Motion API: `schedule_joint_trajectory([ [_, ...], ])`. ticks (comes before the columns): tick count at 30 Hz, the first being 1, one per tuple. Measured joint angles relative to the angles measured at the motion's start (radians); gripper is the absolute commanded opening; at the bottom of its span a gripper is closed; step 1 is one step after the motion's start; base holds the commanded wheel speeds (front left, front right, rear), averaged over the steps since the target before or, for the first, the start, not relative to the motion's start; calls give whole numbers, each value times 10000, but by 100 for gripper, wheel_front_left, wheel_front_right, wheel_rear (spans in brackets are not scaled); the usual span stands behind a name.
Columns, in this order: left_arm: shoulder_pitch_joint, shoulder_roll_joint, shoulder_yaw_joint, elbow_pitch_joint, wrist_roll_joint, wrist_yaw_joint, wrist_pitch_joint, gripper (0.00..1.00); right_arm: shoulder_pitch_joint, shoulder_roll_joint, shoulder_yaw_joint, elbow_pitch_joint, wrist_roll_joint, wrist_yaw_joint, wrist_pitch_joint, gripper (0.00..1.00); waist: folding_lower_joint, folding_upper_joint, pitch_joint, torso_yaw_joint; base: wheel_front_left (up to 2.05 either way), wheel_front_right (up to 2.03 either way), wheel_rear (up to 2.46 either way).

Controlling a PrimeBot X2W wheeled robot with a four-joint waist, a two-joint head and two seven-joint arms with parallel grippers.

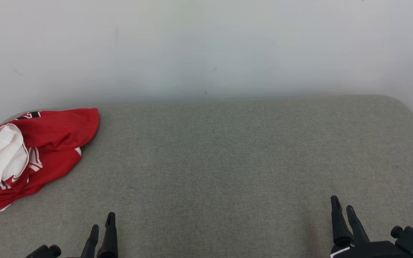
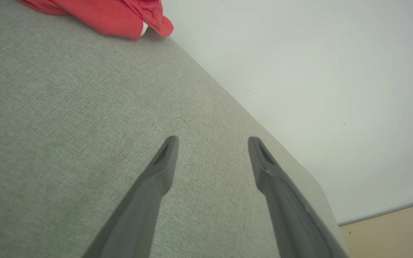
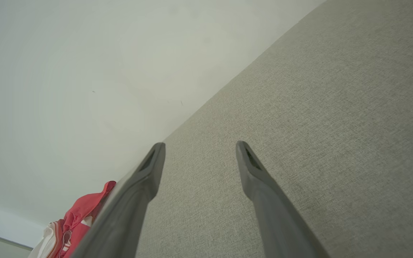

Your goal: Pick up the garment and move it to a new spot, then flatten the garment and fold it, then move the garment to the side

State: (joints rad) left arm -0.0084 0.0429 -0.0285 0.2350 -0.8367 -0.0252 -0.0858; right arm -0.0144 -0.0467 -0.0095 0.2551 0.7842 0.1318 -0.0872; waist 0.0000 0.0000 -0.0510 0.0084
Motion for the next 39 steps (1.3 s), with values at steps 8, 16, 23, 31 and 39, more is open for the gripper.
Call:
schedule_joint_trajectory([
  [8,101,4,-174,-54,1047,77,-207,100,105,-2,113,-23,-936,0,-198,100,1,0,-71,16,0,0,0],
  [16,144,12,-330,-119,2038,161,-447,100,163,-2,213,-46,-1820,0,-426,100,1,0,-159,37,0,0,0],
  [23,197,15,-422,-245,2880,251,-637,100,197,-6,303,-61,-2577,0,-627,100,1,0,-240,50,0,0,0],
  [31,342,23,-460,-339,3925,385,-836,100,236,-8,466,40,-3476,0,-809,100,1,0,-332,85,0,0,0],
  [39,402,50,-453,-276,4853,512,-1012,100,276,-10,604,307,-4098,0,-859,100,1,0,-412,97,0,0,0],
])
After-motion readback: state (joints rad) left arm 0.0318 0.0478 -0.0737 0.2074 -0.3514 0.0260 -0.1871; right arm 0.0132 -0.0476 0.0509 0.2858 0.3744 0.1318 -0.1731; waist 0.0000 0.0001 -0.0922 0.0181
